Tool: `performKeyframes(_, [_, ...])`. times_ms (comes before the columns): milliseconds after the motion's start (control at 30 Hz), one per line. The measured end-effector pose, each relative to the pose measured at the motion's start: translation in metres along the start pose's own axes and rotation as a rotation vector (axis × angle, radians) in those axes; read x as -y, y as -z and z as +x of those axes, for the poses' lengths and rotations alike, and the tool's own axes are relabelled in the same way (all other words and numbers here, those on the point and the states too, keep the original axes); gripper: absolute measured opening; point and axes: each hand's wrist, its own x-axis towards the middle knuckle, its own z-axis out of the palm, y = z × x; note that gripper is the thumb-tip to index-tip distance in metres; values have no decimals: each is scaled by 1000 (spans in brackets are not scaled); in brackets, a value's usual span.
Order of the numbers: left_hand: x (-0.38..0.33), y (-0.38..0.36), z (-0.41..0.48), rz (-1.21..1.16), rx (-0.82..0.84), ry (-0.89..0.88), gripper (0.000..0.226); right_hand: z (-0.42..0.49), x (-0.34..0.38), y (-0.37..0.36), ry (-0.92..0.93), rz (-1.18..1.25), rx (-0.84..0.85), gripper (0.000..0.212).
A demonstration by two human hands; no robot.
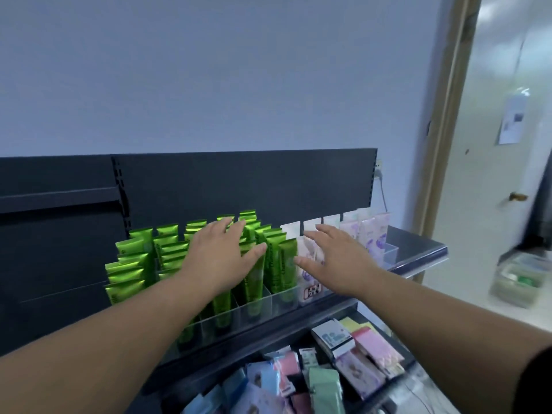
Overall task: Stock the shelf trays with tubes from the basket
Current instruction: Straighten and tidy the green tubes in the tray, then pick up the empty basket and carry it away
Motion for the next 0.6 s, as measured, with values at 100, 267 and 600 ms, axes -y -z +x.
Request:
performKeyframes(100, [-16, -2, -6, -13, 9, -37, 76, -22, -13, 9, -59, -16, 6, 70])
performKeyframes(267, [-58, -9, -10, -35, 27, -102, 77, -60, -45, 24, -167, -23, 22, 70])
performKeyframes(600, [-192, -50, -12, -114, 38, -214, 74, -129, -155, 37, -327, -27, 0, 72])
